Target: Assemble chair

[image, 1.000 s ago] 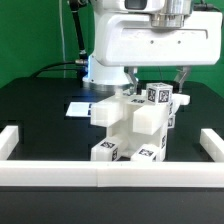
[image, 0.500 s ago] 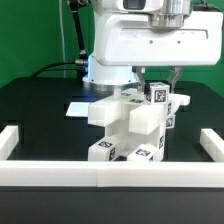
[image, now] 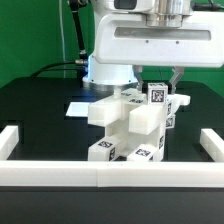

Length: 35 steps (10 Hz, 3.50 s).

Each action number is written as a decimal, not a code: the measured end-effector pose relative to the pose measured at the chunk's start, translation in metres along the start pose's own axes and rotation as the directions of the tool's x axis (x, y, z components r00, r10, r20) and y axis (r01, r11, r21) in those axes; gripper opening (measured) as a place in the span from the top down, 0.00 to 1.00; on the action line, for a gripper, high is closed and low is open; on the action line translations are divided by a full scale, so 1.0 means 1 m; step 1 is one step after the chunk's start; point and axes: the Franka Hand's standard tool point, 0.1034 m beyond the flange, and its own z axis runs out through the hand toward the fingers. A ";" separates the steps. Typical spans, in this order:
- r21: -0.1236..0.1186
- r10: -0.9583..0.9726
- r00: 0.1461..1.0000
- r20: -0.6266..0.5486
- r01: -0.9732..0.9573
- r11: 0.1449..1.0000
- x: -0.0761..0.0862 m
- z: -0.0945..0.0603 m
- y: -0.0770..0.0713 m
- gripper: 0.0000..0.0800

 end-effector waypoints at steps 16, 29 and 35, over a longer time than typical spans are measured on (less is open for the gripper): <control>0.012 0.865 0.502 0.020 -0.865 0.502 -0.001 0.000 -0.007 0.64; 0.012 0.623 0.782 0.013 -0.623 0.782 -0.002 0.002 -0.008 0.19; 0.010 0.236 0.972 0.005 -0.236 0.972 -0.002 0.002 -0.007 0.19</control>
Offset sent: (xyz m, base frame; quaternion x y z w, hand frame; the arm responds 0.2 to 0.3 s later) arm 0.0000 0.0000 0.0000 0.0000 0.0000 0.1296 0.9916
